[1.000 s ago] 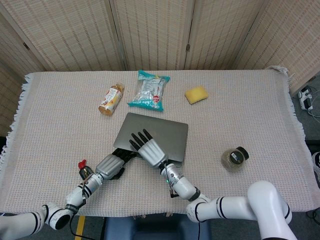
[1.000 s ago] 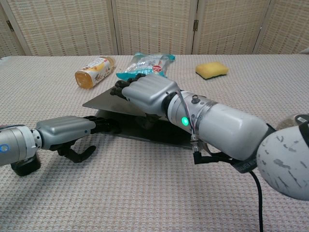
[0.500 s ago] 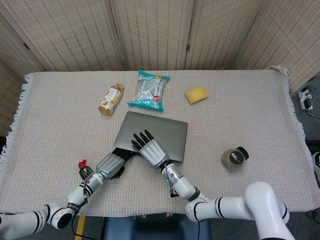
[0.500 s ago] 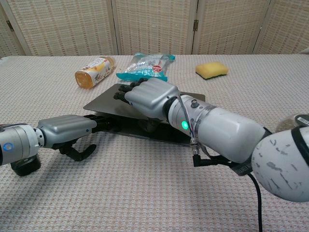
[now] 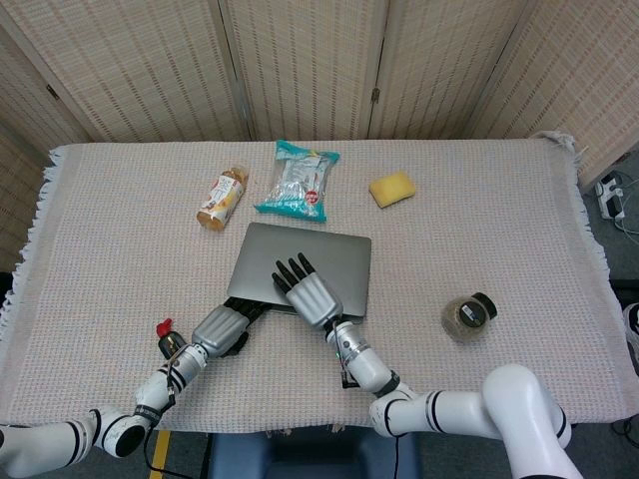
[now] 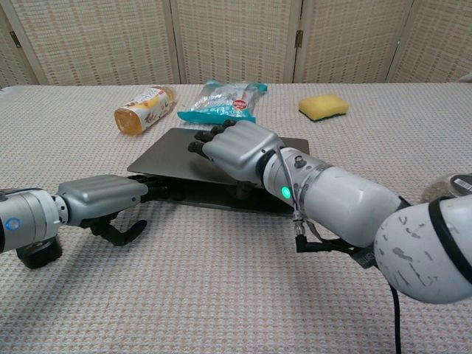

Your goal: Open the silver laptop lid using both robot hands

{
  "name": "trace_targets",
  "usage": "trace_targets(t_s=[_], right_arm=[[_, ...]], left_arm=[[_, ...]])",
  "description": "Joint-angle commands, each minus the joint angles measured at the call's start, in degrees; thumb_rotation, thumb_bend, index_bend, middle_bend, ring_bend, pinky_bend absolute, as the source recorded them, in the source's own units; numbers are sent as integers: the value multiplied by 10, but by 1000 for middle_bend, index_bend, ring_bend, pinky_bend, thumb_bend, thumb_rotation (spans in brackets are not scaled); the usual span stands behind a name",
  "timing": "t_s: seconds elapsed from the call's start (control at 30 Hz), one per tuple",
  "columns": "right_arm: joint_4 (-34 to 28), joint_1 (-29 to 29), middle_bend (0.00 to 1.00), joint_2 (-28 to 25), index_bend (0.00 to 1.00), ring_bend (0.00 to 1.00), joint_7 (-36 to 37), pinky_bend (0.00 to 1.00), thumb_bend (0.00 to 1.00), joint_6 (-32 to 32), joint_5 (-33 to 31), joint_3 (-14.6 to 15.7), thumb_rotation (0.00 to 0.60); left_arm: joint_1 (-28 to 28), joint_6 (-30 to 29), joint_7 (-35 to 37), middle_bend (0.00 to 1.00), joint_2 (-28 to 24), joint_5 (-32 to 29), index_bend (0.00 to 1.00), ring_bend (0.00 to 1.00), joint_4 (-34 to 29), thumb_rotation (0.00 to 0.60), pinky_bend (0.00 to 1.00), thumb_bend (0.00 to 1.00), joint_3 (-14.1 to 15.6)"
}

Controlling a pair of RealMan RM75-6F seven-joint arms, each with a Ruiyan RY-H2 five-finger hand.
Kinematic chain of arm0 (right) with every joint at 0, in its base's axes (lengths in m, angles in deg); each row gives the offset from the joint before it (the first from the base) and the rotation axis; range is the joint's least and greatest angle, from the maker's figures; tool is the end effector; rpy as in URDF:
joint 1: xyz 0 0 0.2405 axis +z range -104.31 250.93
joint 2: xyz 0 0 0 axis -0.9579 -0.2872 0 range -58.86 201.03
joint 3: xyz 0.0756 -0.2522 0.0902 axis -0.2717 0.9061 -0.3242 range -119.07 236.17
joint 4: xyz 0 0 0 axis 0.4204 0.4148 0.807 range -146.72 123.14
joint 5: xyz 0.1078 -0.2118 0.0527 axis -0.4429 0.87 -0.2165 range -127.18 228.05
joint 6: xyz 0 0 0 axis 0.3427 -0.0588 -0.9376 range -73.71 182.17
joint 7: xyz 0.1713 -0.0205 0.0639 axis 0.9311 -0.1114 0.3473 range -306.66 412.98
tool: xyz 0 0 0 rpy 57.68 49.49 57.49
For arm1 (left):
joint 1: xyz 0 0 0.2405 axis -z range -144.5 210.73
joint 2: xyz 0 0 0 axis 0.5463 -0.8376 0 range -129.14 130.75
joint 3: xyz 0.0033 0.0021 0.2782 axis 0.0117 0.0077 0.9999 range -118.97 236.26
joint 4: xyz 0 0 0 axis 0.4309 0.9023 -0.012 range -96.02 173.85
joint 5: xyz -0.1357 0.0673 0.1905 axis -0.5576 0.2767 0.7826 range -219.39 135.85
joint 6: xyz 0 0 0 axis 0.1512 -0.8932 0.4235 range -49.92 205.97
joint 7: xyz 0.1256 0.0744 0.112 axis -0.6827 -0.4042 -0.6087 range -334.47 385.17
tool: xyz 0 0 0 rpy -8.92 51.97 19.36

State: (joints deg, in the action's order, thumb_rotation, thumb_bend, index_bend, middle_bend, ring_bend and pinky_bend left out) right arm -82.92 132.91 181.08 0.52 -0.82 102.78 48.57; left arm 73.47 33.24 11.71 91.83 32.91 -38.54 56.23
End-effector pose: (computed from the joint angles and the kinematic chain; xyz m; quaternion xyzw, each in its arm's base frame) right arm -0.0336 -0.3924 -0.1815 0.8414 -0.1668 0.2866 0.4267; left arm -0.2040 0.3569 -0.1185 -0.8270 -0.3613 -0.2726 0.3334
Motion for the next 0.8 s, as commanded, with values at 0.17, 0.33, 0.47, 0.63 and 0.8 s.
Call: trace_targets(t_s=[0.17, 0.33, 0.47, 0.63, 0.8], right_arm=[[0, -4, 0, -3, 0, 0, 6, 0, 550, -9, 5, -5, 600], [-32, -11, 0, -29, 0, 0, 13, 0, 550, -28, 12, -19, 600], [-60, -15, 0, -55, 0, 0, 11, 0, 550, -38, 8, -32, 600], [-80, -15, 0, -82, 0, 0, 9, 0, 550, -43, -9, -49, 600], [-90, -12, 0, -108, 0, 0, 14, 0, 550, -43, -28, -70, 600]], left_arm=[[0, -6, -2, 13, 1, -1, 56, 0, 0, 600, 0, 736, 2], [0, -11, -5, 15, 1, 1, 59, 0, 1, 600, 0, 736, 5], [-1, -15, -7, 15, 2, 1, 61, 0, 1, 600, 0, 736, 6], [-2, -20, -8, 17, 1, 3, 64, 0, -2, 600, 0, 736, 8], [-1, -21, -10, 20, -2, 3, 65, 0, -6, 600, 0, 736, 9]])
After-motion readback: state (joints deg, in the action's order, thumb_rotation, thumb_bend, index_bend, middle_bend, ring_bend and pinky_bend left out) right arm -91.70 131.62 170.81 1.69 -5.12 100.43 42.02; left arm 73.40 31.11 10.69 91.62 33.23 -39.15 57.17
